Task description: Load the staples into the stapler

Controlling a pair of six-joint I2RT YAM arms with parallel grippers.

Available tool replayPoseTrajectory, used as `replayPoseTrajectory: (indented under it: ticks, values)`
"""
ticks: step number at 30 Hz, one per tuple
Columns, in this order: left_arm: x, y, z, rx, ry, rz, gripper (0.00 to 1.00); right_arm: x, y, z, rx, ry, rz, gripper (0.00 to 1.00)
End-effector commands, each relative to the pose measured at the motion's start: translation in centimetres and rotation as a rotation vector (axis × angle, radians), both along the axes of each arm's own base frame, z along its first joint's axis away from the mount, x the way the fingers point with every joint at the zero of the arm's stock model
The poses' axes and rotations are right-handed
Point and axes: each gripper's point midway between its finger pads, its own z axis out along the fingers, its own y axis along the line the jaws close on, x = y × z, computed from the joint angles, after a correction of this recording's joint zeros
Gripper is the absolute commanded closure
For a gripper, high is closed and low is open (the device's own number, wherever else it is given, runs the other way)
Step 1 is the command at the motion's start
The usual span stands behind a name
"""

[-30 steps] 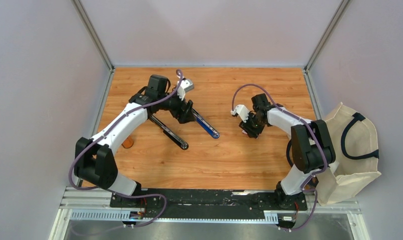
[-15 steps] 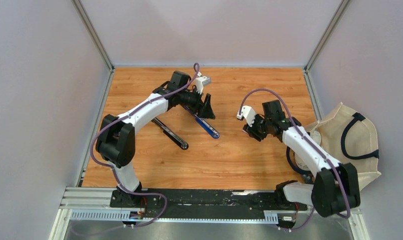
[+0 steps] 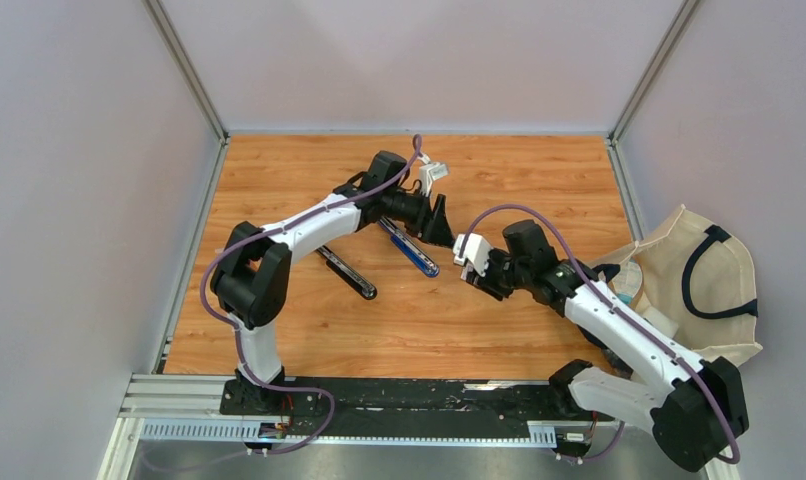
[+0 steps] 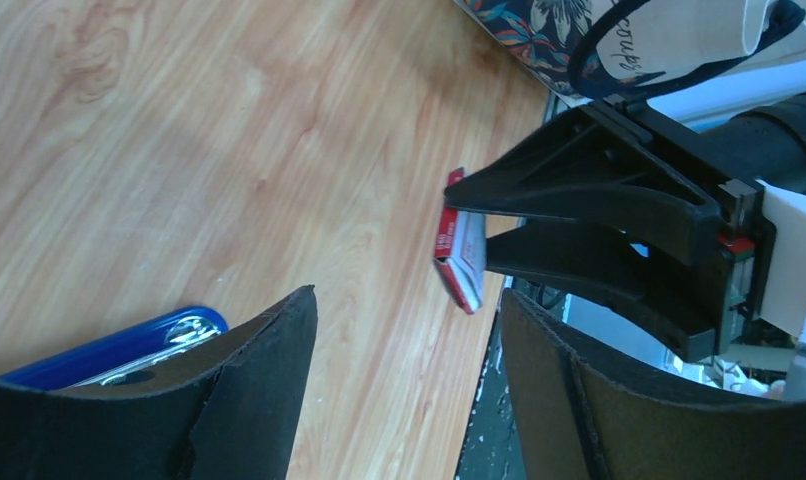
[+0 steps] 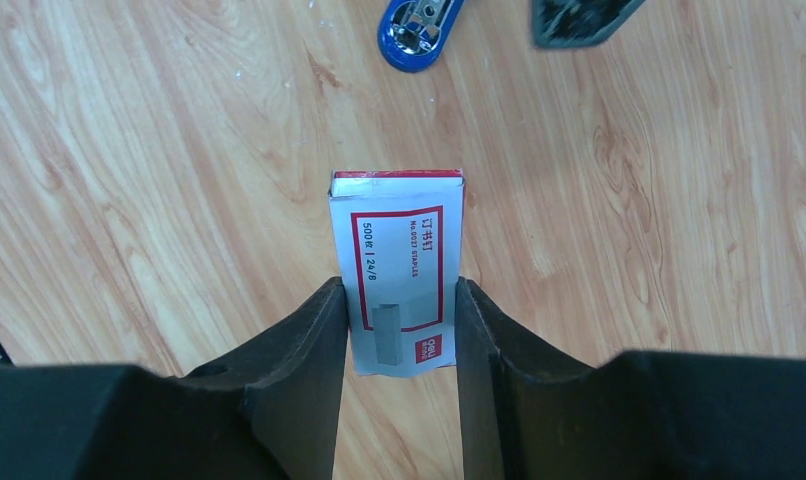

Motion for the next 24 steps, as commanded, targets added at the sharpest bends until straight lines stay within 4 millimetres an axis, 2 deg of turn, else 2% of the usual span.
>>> replayPoseTrajectory:
  ticks: [1,6,12,15,24]
  values:
    - [-0.8,-1.5,0.9,-0.049,-0.002,-0.047,0.27,1.8,0.2,0.3,0.014,-0.037,-0.075,0.6]
    - [-1.9,-1.8,-0.9,-0.023,0.019,-0.07,0.29,2.0,0.2,-0.4,0.005,-0.038,-0.084,0.59]
    - [-2.7,-2.3,-2.4,-0.005,0.052,-0.095,0.34,2.5,0.1,0.4,0.024,-0.077,-0.11,0.59]
    - [-3.1,-2.8,-2.7,-0.006,0.071,-0.112,0.42,2.8,0.1,0.6,0.028,-0.092,-0.123,0.59]
    - [-3.4,-3.2,-3.1,-0.001,0.084,-0.121,0.45,2.8,0.1,0.5,0.026,-0.102,-0.124,0.59]
